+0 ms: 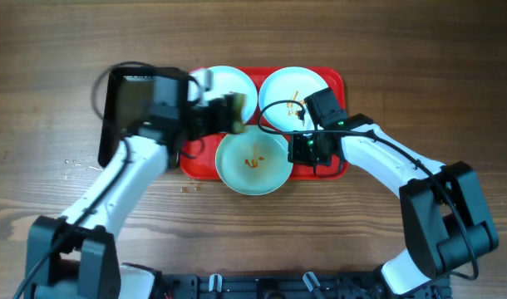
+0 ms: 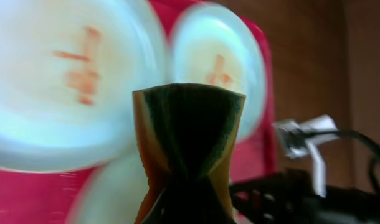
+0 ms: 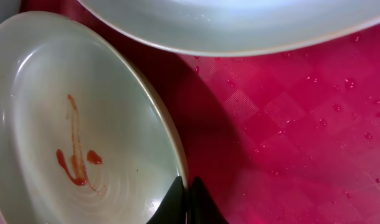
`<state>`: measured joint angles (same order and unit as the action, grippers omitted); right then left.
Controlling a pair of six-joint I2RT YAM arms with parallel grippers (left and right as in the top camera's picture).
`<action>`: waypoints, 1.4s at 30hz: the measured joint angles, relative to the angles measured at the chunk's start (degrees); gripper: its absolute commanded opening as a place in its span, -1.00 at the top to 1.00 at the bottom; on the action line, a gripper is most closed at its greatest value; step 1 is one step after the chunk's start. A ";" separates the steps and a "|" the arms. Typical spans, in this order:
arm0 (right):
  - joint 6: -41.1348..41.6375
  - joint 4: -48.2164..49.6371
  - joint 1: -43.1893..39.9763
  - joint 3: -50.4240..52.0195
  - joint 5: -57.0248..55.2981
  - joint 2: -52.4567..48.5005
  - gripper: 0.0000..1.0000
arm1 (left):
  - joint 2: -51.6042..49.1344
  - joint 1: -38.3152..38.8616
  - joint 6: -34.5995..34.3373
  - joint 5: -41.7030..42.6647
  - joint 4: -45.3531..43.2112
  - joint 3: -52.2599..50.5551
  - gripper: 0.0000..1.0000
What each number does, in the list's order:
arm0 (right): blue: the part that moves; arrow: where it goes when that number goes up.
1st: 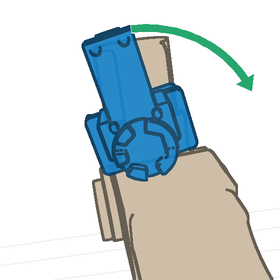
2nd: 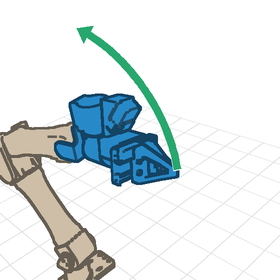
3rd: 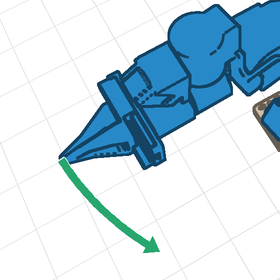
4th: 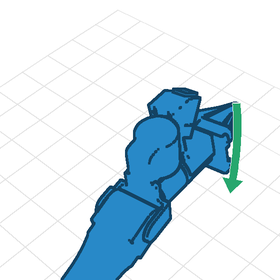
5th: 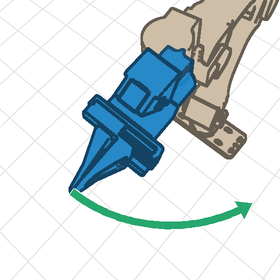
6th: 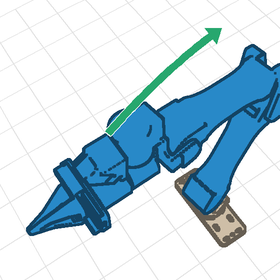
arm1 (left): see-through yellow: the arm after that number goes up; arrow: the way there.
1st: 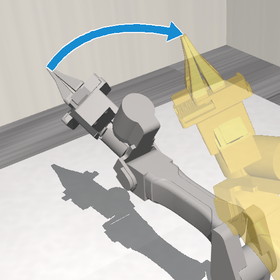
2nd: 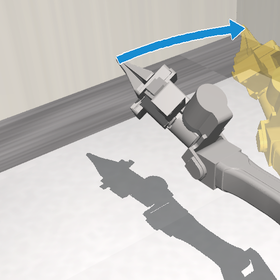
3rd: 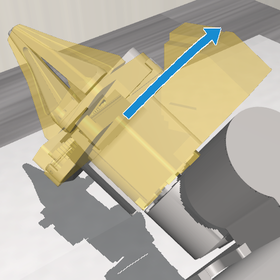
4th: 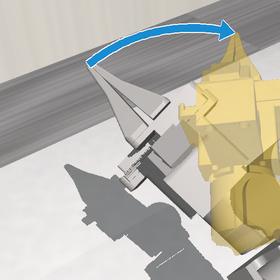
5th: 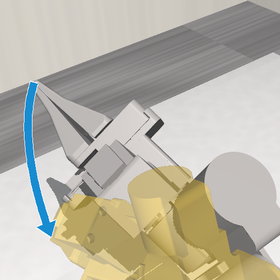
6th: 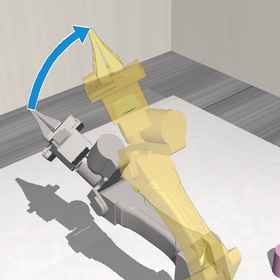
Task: Clean dirty plates on tray and stack at the side
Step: 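Scrub the front plate with the sponge in the left gripper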
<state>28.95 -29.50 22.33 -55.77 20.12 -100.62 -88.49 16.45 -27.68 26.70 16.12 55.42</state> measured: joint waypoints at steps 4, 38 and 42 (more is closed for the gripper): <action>0.00 -0.04 0.00 0.00 0.00 0.00 0.91 | -2.93 6.82 -7.23 0.63 -1.36 0.00 0.92; 0.44 -0.72 0.83 -0.55 3.26 0.00 0.92 | -8.72 2.62 -6.91 -9.05 18.88 0.59 0.92; 0.63 -1.18 0.61 -0.55 2.32 0.00 0.91 | -1.57 2.49 -4.46 -11.72 18.60 0.20 0.92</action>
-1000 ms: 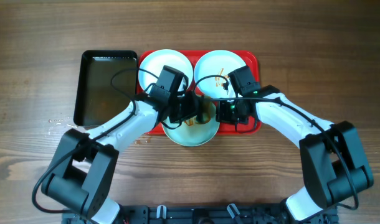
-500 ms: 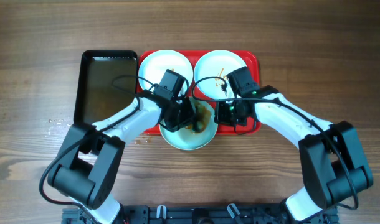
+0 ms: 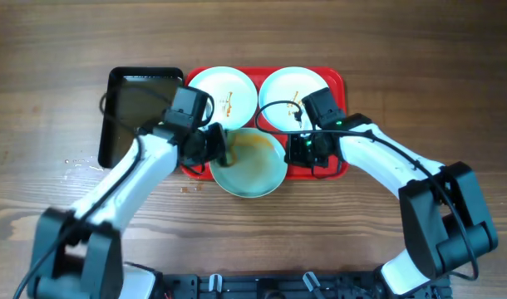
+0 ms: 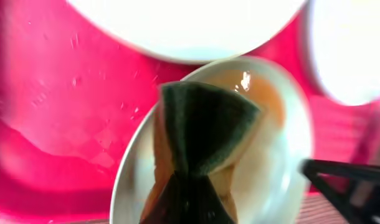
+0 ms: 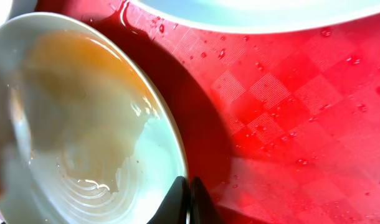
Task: Clean dirty plates on tray and stack at the side
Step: 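Scrub the front plate with the sponge in the left gripper, then carry the cleaned plate right and set it on the table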
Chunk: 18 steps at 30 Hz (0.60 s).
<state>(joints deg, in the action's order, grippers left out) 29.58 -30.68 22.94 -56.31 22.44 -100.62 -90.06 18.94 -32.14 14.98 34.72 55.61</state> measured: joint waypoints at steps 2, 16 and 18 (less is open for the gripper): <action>-0.02 -0.07 -0.13 0.00 -0.46 0.00 0.91 | 4.68 -0.17 0.37 -0.76 -0.44 0.00 0.92; -4.63 -3.80 -0.15 -0.11 -12.39 16.55 0.30 | 8.31 -5.31 0.66 -9.33 0.55 -0.02 0.92; -5.57 -4.66 -0.15 -0.11 -12.50 16.52 0.17 | 8.31 -5.84 0.63 -9.62 1.05 -0.02 0.92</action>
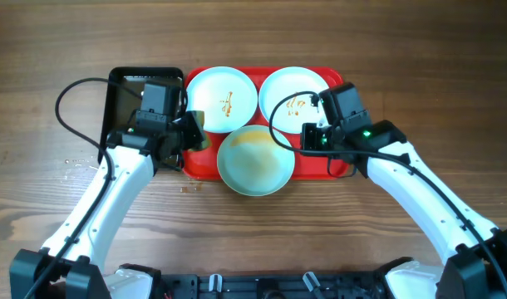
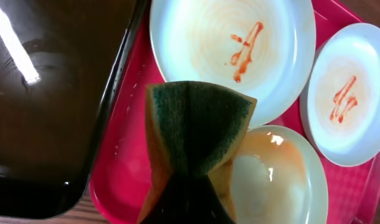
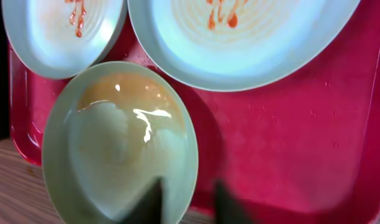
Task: Clean dirty plates on tray and stack at the side
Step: 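Carry the cleaned plate right and set it on the table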
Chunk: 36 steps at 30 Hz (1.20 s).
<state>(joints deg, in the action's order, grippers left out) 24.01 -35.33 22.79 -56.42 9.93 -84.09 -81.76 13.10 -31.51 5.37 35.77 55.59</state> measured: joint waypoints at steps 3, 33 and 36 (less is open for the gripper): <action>0.15 0.04 0.00 0.00 0.02 -0.63 0.21 | 0.00 0.00 0.02 0.00 0.61 0.00 0.92; -3.37 4.15 0.44 0.00 -12.61 -1.49 0.91 | 0.00 0.00 0.66 -9.44 2.47 0.00 0.92; -4.42 4.07 3.93 0.00 -21.64 -1.49 0.91 | 0.00 0.00 0.66 -10.05 2.21 0.00 0.92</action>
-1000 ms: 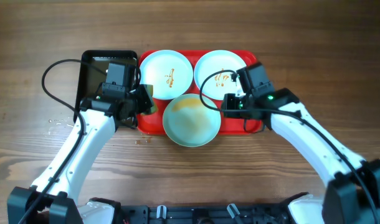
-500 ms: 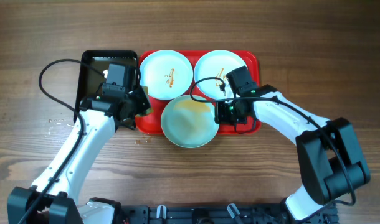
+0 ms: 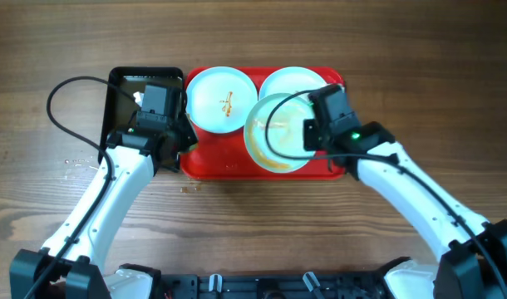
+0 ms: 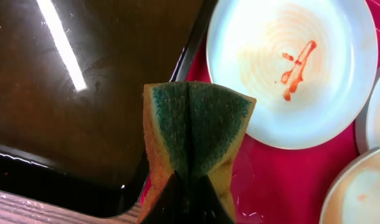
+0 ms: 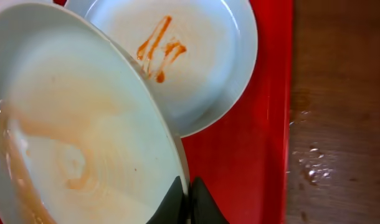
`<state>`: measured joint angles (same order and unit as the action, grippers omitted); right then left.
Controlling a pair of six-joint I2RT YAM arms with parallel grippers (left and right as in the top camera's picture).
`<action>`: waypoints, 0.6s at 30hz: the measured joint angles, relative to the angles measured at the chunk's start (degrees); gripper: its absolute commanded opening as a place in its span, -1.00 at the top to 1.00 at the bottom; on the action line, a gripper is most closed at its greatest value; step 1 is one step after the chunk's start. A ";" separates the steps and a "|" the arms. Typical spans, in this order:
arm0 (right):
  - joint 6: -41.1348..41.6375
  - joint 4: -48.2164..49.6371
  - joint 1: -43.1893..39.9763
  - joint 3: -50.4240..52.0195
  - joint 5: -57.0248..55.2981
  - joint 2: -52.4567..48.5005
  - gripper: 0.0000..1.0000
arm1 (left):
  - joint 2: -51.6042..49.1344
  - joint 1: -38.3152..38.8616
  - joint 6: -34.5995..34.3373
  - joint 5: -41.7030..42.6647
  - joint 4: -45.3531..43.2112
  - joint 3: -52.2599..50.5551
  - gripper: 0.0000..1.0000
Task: Clean dirty plates on tray and stack at the side
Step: 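Carry the cleaned plate right and set it on the table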
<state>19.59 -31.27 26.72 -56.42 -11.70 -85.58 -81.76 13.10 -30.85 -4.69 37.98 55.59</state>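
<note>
My right gripper (image 5: pixel 185 184) is shut on the rim of the wiped plate (image 5: pixel 78 124), which carries an orange smear. It holds that plate (image 3: pixel 277 133) tilted above the red tray (image 3: pixel 228 164), overlapping the back right plate (image 5: pixel 190 50). That back right plate is streaked with ketchup. The back left plate (image 3: pixel 223 100) also bears a ketchup streak (image 4: pixel 293 62). My left gripper (image 4: pixel 189 182) is shut on a green and yellow sponge (image 4: pixel 196 127). It hovers over the tray's left edge, beside the black tray (image 4: pixel 84 93).
The black tray (image 3: pixel 137 112) holds dark water and sits against the red tray's left side. Water drops lie on the wooden table (image 5: pixel 339 93) right of the red tray. More drops lie near its front left corner (image 3: pixel 189 188).
My right gripper, then open beside the front plate, is now shut on its rim and holds it raised further right. The sponge has shifted slightly left toward the black tray.
At first my right gripper pinched the rim of the ketchup-streaked front plate while the sponge hung above the tray. Then the sponge was in that plate and the streak was smeared. Later the sponge was back at the tray's left edge and my right gripper stood open. Now the plate is lifted.
</note>
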 measured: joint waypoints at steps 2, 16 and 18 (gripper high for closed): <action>-0.44 0.02 3.48 0.00 -4.68 0.00 0.92 | 0.00 0.00 0.02 0.00 -0.04 0.00 0.92; -6.19 9.66 18.95 0.00 -32.98 0.00 0.91 | 0.00 0.00 0.15 -1.53 0.00 0.00 0.92; -10.47 12.59 21.20 0.00 -36.37 0.00 0.92 | 0.00 0.00 0.15 -1.53 0.02 0.00 0.92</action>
<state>9.13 -18.68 47.92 -56.42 -48.07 -85.58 -81.76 13.10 -30.70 -6.22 38.00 55.59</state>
